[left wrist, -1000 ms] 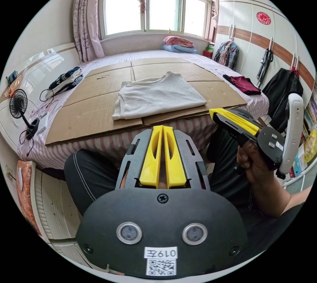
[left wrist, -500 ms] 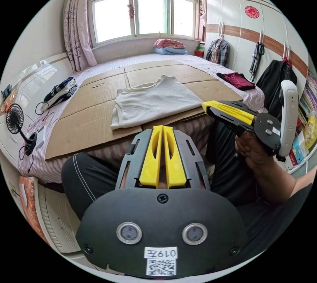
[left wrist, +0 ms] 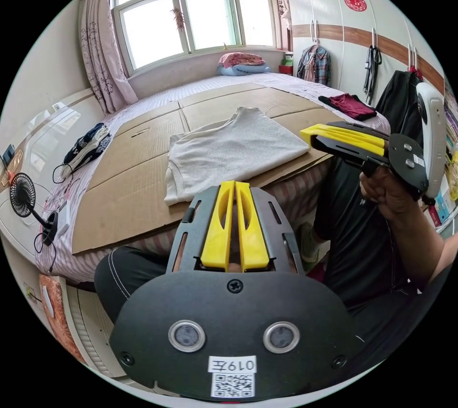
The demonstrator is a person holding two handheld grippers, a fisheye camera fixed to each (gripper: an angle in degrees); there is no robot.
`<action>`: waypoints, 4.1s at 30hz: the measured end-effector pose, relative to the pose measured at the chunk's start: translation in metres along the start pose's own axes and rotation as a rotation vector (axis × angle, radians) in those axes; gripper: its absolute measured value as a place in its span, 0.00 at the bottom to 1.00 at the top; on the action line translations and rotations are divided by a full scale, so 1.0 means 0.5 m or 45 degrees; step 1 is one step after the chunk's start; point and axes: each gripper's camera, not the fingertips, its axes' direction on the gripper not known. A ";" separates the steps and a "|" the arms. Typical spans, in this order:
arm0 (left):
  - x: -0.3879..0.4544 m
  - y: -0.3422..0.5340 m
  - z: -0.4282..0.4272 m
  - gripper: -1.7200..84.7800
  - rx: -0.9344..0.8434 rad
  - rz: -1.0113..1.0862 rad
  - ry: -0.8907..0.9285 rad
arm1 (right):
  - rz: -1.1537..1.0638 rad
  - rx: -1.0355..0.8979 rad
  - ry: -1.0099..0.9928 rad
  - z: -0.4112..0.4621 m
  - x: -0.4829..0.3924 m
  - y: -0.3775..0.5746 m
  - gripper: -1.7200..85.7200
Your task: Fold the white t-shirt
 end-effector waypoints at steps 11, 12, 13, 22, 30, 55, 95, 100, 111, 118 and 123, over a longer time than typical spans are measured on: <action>-0.035 -0.008 0.062 0.04 0.005 0.012 -0.001 | -0.438 -0.063 -0.095 0.081 -0.088 -0.033 0.09; -0.048 -0.006 0.065 0.04 0.014 -0.012 0.004 | -0.491 -0.059 -0.092 0.086 -0.099 -0.038 0.09; -0.056 -0.005 0.067 0.04 0.018 -0.027 0.006 | -0.602 -0.030 -0.090 0.097 -0.122 -0.044 0.09; -0.117 0.033 0.098 0.06 -0.031 -0.128 -0.053 | -1.252 -0.045 -0.133 0.212 -0.272 -0.063 0.10; -0.055 0.001 0.151 0.10 -0.041 0.294 -0.003 | -1.226 -0.138 -0.193 0.278 -0.267 -0.086 0.10; 0.133 -0.035 0.383 0.12 -0.115 1.064 -0.674 | -0.821 -0.103 -0.497 0.354 -0.129 -0.245 0.01; -0.167 -0.088 0.523 0.07 -0.056 1.271 -0.746 | -0.926 -0.235 0.486 0.549 -0.297 -0.352 0.04; -0.229 -0.124 0.542 0.05 -0.062 1.295 -0.696 | -0.880 -0.204 0.431 0.578 -0.294 -0.428 0.04; -0.556 -0.373 0.632 0.02 -0.074 1.283 -0.961 | -0.642 -0.247 0.012 0.753 -0.378 -0.735 0.04; -0.795 -0.499 0.731 0.02 -0.052 1.518 -0.919 | -0.551 -0.359 -0.465 0.929 -0.451 -0.951 0.04; -0.929 -0.610 0.772 0.02 -0.053 1.678 -0.892 | -0.423 -0.471 -0.569 1.017 -0.511 -1.075 0.04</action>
